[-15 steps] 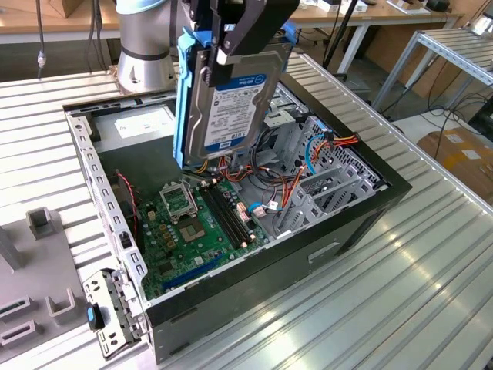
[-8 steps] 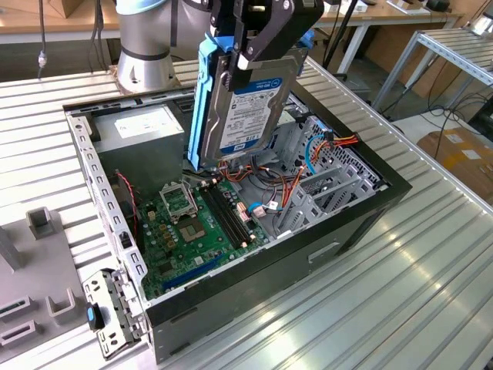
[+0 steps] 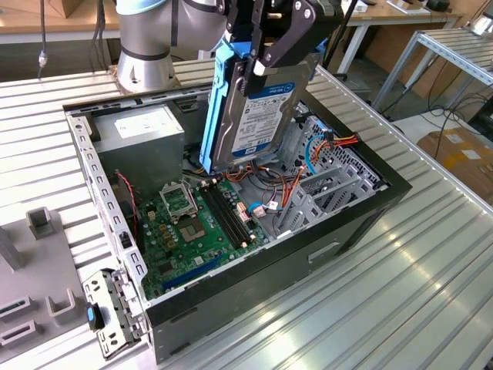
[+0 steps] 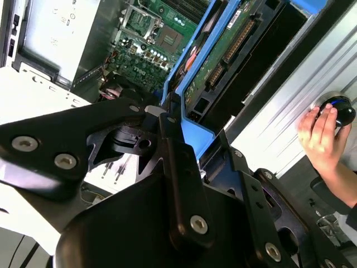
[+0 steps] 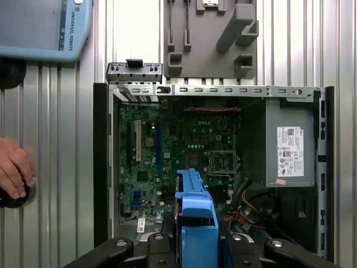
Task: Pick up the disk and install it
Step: 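Insert the disk into the insertion slot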
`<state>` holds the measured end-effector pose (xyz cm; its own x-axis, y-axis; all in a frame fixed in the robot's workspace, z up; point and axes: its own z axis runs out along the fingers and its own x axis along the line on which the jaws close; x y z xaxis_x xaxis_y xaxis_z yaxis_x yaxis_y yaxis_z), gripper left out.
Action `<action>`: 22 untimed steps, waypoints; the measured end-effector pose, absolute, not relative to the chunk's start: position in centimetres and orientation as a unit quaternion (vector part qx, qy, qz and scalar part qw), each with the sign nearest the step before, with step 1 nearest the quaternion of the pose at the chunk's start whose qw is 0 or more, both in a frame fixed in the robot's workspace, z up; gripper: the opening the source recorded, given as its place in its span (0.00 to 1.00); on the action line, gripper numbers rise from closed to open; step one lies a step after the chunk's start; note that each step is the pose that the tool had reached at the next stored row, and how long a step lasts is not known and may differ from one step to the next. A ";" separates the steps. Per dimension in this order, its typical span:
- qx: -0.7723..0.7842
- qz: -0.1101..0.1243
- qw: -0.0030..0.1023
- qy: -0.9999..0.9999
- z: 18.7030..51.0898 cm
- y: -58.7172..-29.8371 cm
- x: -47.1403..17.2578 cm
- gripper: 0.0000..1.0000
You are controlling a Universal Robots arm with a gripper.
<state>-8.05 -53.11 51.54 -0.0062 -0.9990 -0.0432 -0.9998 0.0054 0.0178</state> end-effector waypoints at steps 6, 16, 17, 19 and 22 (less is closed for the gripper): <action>-0.705 0.021 0.009 0.709 51.5 -53.3 -7.3 0.37; -0.705 0.021 0.009 0.709 51.3 -54.3 -5.5 0.37; -0.705 0.021 0.009 0.709 51.3 -54.3 -5.3 0.37; -0.705 0.021 0.009 0.709 51.3 -54.4 -5.1 0.37; -0.705 0.021 0.009 0.709 51.3 -54.5 -4.5 0.37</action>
<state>-4.52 -54.52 51.26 -0.0063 -0.9991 -0.0425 -0.9998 0.0055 0.0179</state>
